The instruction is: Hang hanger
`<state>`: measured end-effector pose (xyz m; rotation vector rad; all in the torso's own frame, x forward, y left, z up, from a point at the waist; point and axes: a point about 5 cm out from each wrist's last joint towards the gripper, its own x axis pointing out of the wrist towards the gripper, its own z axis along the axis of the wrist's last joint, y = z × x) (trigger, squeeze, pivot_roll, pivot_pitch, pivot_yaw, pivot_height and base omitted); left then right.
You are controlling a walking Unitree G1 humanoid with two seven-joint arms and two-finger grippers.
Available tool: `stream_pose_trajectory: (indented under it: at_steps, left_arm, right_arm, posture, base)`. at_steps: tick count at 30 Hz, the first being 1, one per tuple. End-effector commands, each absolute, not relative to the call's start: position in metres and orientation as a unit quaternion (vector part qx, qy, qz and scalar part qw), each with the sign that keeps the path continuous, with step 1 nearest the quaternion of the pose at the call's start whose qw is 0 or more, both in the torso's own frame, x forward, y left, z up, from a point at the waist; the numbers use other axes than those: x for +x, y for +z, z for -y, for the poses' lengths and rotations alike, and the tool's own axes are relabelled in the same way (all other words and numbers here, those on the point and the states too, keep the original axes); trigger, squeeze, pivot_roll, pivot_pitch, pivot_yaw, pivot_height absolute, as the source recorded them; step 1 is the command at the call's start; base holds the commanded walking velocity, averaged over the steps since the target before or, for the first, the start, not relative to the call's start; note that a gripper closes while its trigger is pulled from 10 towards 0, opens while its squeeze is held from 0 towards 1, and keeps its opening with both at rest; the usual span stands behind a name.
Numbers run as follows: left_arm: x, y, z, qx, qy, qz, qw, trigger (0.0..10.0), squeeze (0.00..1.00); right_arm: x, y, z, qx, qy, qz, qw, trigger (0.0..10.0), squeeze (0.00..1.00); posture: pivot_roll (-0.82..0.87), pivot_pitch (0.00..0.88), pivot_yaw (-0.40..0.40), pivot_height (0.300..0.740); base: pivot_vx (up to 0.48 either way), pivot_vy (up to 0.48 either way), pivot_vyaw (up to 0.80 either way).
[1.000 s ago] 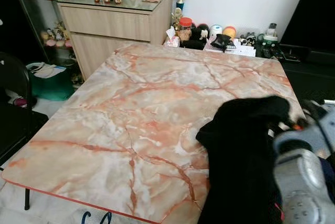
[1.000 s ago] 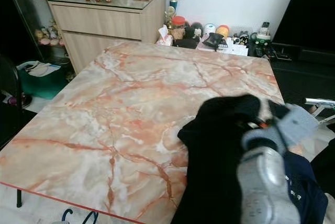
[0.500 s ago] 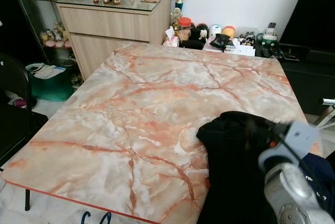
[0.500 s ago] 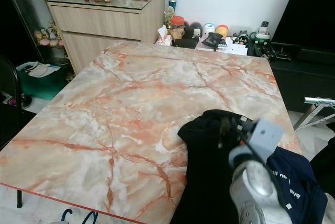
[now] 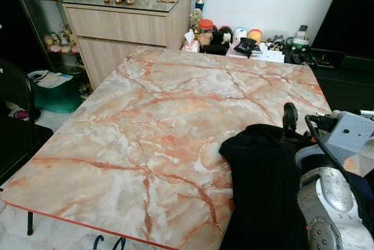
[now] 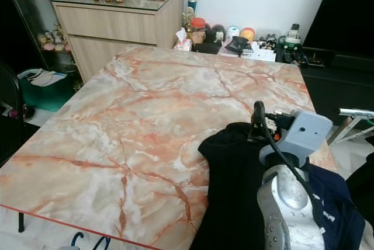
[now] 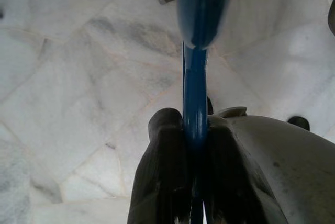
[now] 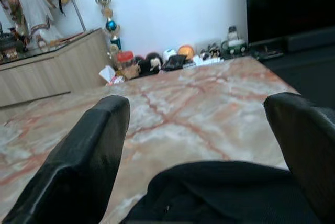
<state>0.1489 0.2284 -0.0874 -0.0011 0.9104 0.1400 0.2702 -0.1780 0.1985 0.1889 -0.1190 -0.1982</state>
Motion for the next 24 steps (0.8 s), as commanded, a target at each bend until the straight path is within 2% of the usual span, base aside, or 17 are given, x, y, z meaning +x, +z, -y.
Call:
stream_pose_trajectory:
  at_steps: [1,12,24]
  left_arm:
    - [0.1497,-0.0874,-0.2265,0.0,0.066,-0.436,0.897,10.0,0.0]
    - [0.1518,-0.0875,-0.2217,0.001,0.06,-0.434,0.899,10.0,0.0]
    - [0.1471,-0.0894,-0.2216,0.003,0.058,-0.441,0.896,10.0,0.0]
  right_arm:
    - [0.2704,0.201,0.1824,0.093,-0.105,0.068,0.988,10.0,0.0]
    - [0.273,0.201,0.18,0.094,-0.1,0.073,0.988,10.0,0.0]
    - [0.2766,0.2045,0.1762,0.083,-0.081,0.087,0.989,10.0,0.0]
  posture:
    - [-0.01,0.047,-0.023,0.74]
    - [-0.01,0.051,-0.025,0.74]
    - [0.0,0.053,-0.022,0.74]
  base:
    - [0.0,-0.48,-0.77]
    - [0.0,-0.48,-0.74]
    - [0.0,-0.48,0.0]
